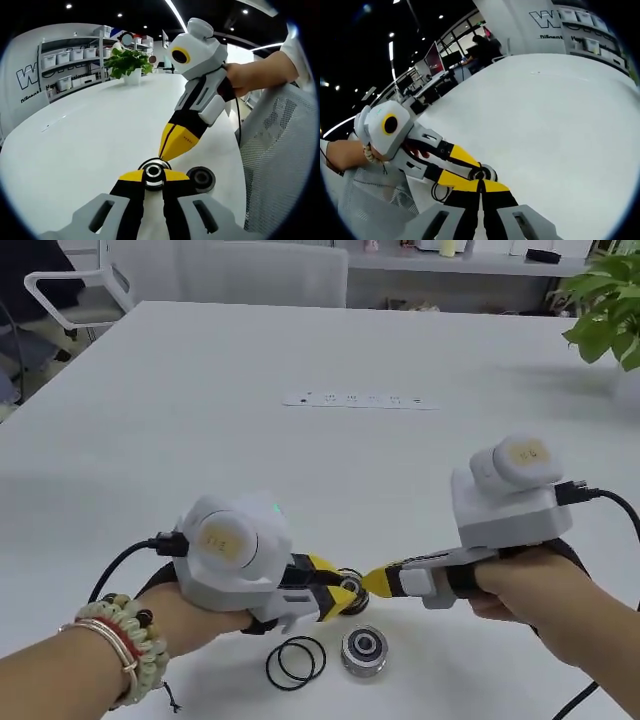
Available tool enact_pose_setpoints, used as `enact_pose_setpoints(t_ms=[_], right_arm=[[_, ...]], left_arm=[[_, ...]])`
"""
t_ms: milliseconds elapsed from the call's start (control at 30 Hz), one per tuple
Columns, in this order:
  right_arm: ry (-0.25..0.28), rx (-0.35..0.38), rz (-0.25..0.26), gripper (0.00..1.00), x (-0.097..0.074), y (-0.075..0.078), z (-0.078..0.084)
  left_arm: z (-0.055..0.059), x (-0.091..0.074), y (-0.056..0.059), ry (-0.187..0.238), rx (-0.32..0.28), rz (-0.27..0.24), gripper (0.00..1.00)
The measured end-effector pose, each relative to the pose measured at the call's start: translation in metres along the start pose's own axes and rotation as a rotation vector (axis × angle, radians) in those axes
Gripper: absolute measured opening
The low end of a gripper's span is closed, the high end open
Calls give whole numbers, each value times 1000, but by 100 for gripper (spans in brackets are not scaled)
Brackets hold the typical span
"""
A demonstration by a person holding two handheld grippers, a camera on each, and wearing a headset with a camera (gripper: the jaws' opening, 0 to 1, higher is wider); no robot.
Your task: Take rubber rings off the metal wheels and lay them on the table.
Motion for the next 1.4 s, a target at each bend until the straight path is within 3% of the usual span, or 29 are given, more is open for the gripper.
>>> enact_pose_setpoints(t_ms=[200, 533, 767, 1033, 1133, 1400], right_arm=[[9, 16, 0, 0, -1, 2, -1], [22, 21, -3, 0, -3, 3, -5], [67, 28, -29, 0, -7, -4, -15], [111, 35, -40, 0, -14, -6, -25], [136, 40, -49, 0, -17, -8, -30], [169, 48, -86, 0, -22, -19, -36]], left_arm=[[-2, -3, 0, -26, 5, 16, 9], [-29, -13, 5, 15, 9, 57, 24], [-50, -27, 14, 38, 43, 78, 37], [-80, -53, 28, 56, 139, 120, 52], [-90, -68, 33, 72, 125, 133, 59], [-87, -102, 36, 69, 159, 102, 68]])
Point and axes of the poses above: the centre of the closed fingertips' face, and the gripper's own axes: x roughly forward along the fingers, y roughly to its right, z roughly out of its underside, the point moved 3 cm from there along -x, roughly backward along the fingers, and after that the axes turned 3 degrees about -x, right-handed, at the moved point
